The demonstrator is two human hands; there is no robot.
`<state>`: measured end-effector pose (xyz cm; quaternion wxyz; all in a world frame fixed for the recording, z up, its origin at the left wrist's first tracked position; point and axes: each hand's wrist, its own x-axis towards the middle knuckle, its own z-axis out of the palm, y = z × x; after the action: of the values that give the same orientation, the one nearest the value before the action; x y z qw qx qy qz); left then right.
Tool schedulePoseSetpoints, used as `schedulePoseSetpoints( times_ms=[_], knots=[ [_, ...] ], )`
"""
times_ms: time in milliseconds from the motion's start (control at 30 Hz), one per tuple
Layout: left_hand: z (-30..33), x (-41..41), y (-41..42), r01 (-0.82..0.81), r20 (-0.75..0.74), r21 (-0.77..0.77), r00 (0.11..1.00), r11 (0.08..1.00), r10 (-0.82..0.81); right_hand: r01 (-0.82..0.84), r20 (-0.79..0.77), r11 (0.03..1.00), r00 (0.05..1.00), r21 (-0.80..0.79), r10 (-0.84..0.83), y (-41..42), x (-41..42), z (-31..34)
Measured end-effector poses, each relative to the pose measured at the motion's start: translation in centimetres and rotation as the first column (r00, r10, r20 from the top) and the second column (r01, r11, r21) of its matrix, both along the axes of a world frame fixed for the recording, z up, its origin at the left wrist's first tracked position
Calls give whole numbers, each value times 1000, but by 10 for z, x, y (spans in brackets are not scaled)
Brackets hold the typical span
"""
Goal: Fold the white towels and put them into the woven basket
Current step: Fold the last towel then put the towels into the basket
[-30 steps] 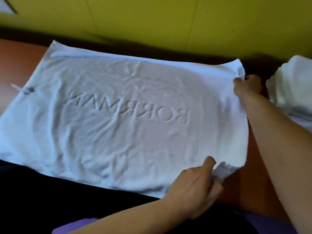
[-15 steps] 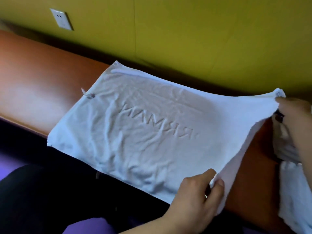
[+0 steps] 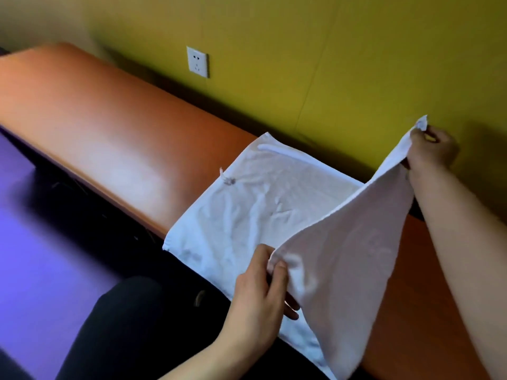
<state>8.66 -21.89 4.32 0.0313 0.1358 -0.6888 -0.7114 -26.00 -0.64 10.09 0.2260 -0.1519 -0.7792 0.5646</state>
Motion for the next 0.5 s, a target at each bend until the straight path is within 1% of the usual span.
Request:
schedulePoseSetpoints(
  times_ms=[133, 267, 400, 500],
  knots=[
    [-6, -8, -60, -84, 32, -85, 996, 993, 87, -55, -52, 998, 997, 23, 56, -89, -29, 1],
    [-16, -9, -108, -219, 51, -96, 973, 971, 224, -126, -53, 990, 990, 59, 129, -162, -40, -10],
    [-30, -8, -142, -330, 37, -229, 937, 916, 348, -161, -15, 982, 987, 98, 163, -215, -42, -29],
    [-51, -9, -166, -355, 55, -361, 915, 862, 400, -194, 18, 975, 981, 108, 194, -245, -41, -41]
  ],
)
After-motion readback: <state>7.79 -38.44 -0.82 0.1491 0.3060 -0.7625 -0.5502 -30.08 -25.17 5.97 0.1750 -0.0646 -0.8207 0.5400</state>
